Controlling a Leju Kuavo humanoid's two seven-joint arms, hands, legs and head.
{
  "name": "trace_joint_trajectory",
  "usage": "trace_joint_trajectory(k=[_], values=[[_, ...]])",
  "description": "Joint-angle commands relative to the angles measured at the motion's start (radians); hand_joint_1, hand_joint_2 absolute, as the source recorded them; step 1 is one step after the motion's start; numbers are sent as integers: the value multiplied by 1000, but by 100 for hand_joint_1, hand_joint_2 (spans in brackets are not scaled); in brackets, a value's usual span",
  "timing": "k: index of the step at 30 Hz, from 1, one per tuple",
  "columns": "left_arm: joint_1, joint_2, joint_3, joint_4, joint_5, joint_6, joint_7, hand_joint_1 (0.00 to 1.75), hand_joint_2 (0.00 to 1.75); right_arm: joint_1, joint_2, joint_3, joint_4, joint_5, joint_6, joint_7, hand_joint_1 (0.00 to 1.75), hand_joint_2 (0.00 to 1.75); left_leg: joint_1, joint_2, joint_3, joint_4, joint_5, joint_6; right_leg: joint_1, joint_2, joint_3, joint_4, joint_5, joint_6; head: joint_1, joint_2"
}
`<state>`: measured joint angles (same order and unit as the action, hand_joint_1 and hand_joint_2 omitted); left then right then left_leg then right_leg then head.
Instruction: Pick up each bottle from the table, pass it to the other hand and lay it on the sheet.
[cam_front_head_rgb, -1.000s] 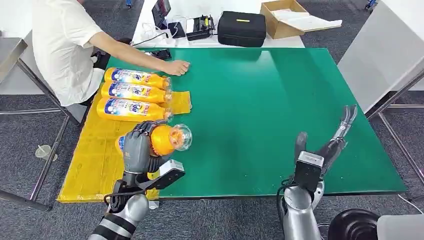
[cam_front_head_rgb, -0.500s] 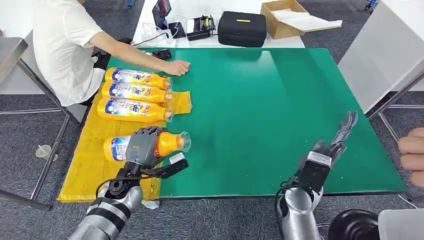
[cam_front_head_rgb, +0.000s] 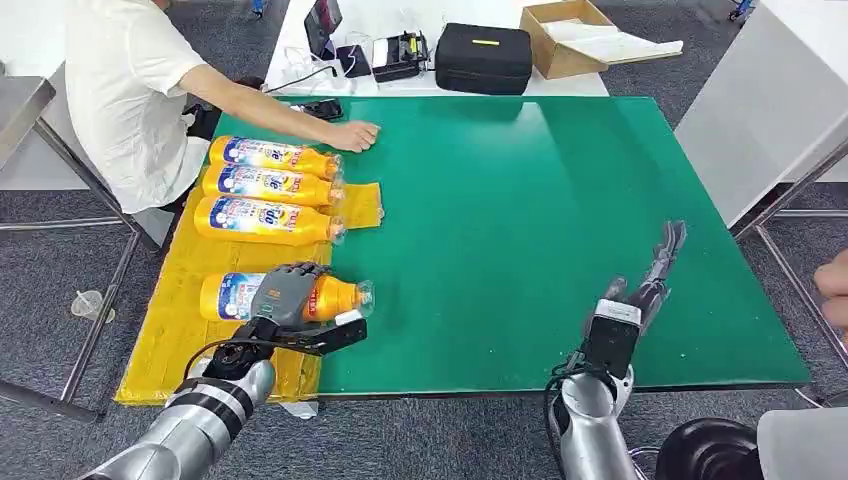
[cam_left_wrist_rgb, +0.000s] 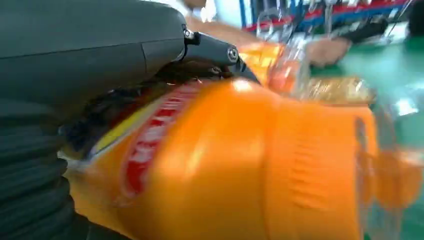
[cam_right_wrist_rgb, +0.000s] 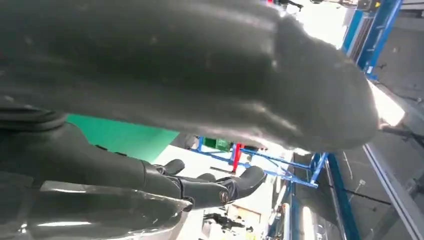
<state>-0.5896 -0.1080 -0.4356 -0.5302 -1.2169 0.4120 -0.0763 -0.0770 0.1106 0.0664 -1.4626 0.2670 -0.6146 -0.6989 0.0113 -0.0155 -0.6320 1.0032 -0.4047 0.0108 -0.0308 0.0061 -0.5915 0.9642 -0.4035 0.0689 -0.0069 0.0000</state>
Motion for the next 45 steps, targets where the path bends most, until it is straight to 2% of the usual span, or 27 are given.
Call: trace_joint_trajectory(k=[1, 10, 16, 17, 18, 22, 23, 24, 28, 32, 39, 41, 45], values=[[-46, -3, 2, 101, 29, -92, -38, 0, 175, -35, -30, 25, 83, -13, -84, 1, 0, 0, 1, 1, 4, 0, -2, 0, 1, 0, 4, -1, -1, -3, 0, 0], [-68, 32, -47, 84, 75, -249, -175, 0, 175, -47, -44, 55, 106, -52, -84, 1, 0, 0, 0, 2, 3, 0, -1, 0, 1, 1, 4, -1, -1, -3, 0, 0], [-34, 36, -56, 48, 84, -181, -189, 0, 175, -28, -51, 54, 105, -53, -84, 1, 0, 0, 1, 4, 8, 0, -3, 0, 2, 3, 8, -1, -2, -5, 0, 0], [-26, 35, -53, 35, 94, -166, -197, 0, 175, -24, -50, 51, 102, -50, -84, 1, 0, 0, 0, 2, 5, -1, -1, 0, 1, 1, 5, -1, 0, -2, 0, 0], [-26, 35, -53, 35, 94, -166, -197, 0, 175, -24, -50, 51, 102, -50, -84, 1, 0, 0, 1, 4, 8, -1, -3, 0, 2, 2, 8, -1, -2, -5, 0, 0], [-26, 35, -53, 35, 94, -166, -197, 0, 175, -24, -50, 51, 102, -50, -84, 1, 0, 0, 0, 1, 4, -1, -1, 0, 1, 1, 4, -1, 0, -2, 0, 0], [-26, 35, -53, 35, 94, -166, -197, 0, 175, -24, -50, 51, 102, -50, -84, 1, 0, 0, 1, 4, 9, 0, -4, 0, 2, 2, 9, -1, -3, -5, 0, 0], [-26, 35, -53, 35, 94, -166, -197, 0, 175, -24, -50, 51, 102, -50, -84, 1, 0, 0, 0, 2, 5, -1, -1, 0, 1, 1, 5, -1, -1, -3, 0, 0], [67, 18, -5, -133, 203, -18, -277, 0, 175, 4, -38, 22, 68, -23, -84, 1, 0, 0, 0, 2, 7, -1, -2, 0, 1, 1, 7, -1, -2, -4, 0, 0], [214, -10, -21, -411, 286, 120, -265, 0, 175, 39, -6, -19, 7, 13, -84, 1, 0, 0, 0, 0, 5, 0, -2, 0, 0, -1, 5, 0, -3, -3, 0, 0], [258, -17, -35, -492, 342, 157, -283, 0, 175, 53, 5, -23, -41, 12, -84, 1, 0, 0, 0, 1, 1, 0, -2, 0, 1, 0, 1, 0, -2, -2, 0, 0], [294, -26, -44, -554, 414, 179, -316, 0, 175, 68, -14, 16, -95, -132, -62, 1, 0, 0, 0, 1, 1, 1, -2, 0, 1, 0, 1, 1, -2, -3, 0, 0], [345, -25, -84, -650, 442, 213, -323, 0, 175, 80, 0, -25, -101, -178, 0, 1, 0, 0, 0, 0, 2, 1, -3, 0, 1, -1, 2, 0, -2, -3, 0, 0]])
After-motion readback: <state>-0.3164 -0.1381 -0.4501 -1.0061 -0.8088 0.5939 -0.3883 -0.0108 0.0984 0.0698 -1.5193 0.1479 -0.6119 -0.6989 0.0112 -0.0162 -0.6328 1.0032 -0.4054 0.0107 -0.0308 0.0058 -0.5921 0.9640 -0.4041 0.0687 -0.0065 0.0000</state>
